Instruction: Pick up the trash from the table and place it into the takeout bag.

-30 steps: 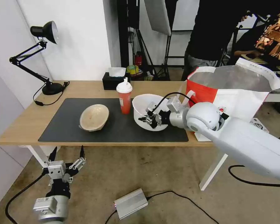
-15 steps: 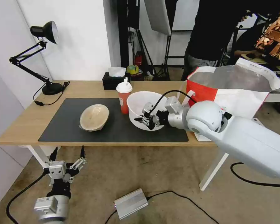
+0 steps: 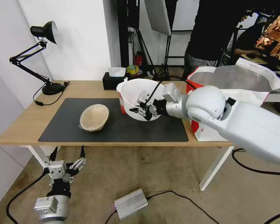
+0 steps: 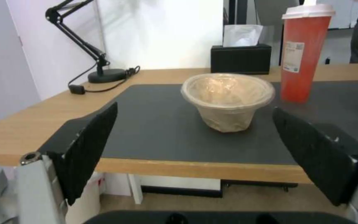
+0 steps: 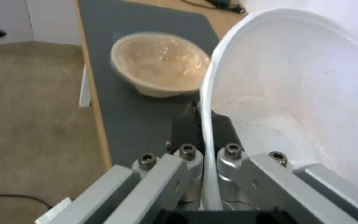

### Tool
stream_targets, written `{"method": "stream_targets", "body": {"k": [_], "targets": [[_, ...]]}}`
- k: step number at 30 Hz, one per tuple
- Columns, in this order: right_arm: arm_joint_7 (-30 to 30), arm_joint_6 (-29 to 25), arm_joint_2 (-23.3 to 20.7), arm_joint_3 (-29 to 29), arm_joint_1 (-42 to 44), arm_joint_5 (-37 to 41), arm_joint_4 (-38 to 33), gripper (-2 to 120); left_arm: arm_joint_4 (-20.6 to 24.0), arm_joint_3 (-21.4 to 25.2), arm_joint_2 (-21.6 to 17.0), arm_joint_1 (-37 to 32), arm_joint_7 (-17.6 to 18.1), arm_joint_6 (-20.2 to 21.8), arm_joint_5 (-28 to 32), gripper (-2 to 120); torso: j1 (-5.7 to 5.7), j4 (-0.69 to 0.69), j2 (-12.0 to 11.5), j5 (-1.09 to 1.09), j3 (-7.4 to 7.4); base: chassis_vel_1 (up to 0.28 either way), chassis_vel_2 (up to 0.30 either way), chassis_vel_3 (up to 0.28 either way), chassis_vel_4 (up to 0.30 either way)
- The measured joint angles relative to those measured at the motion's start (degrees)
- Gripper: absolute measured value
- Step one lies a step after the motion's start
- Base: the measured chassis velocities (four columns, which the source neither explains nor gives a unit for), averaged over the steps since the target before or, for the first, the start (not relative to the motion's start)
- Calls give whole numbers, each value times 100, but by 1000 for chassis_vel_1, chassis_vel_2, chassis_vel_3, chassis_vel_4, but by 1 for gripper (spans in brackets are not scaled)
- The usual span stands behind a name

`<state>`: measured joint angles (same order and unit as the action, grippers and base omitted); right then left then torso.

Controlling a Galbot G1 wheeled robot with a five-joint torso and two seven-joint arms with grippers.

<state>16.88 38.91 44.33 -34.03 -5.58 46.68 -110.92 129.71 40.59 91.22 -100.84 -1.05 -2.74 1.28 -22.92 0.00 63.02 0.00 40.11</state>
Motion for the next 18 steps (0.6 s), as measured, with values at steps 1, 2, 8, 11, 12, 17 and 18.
{"method": "stream_targets", "body": {"k": [1, 2, 8, 11, 12, 17, 18], "targets": [[0, 1, 26, -8, -85, 32, 38, 0, 0, 0, 0, 1, 0, 0, 0, 100, 0, 0, 0, 0, 0, 0, 0, 0, 0], [0, 6, 76, -12, -198, 71, 98, 0, 1, 0, 0, 1, 0, 0, 0, 100, 0, 0, 0, 0, 0, 0, 0, 0, 0], [2, 10, 156, -27, -519, 180, 310, 0, 9, 6, 0, -5, 0, 0, 0, 100, 0, 1, 0, -1, 0, 0, 0, 0, 0], [17, 8, 153, -30, -713, 257, 479, 0, 14, 10, 0, -12, 0, 0, 1, 100, 0, 0, 0, 0, 0, 0, 0, 0, 0], [35, 4, 147, -30, -793, 282, 548, 0, 16, 10, 0, -14, 0, 0, 1, 100, 0, 0, 0, 0, 0, 0, 0, 0, 0], [120, -11, 126, -71, -1048, 341, 772, 0, 25, 11, -1, -13, 0, -1, 2, 100, 0, 1, 0, 0, 0, 0, 0, 0, 0], [140, -15, 114, -77, -1109, 354, 838, 0, 29, 10, -1, -13, 0, -1, 2, 100, 0, 0, 0, 0, 0, 0, 0, 0, 0]]}}
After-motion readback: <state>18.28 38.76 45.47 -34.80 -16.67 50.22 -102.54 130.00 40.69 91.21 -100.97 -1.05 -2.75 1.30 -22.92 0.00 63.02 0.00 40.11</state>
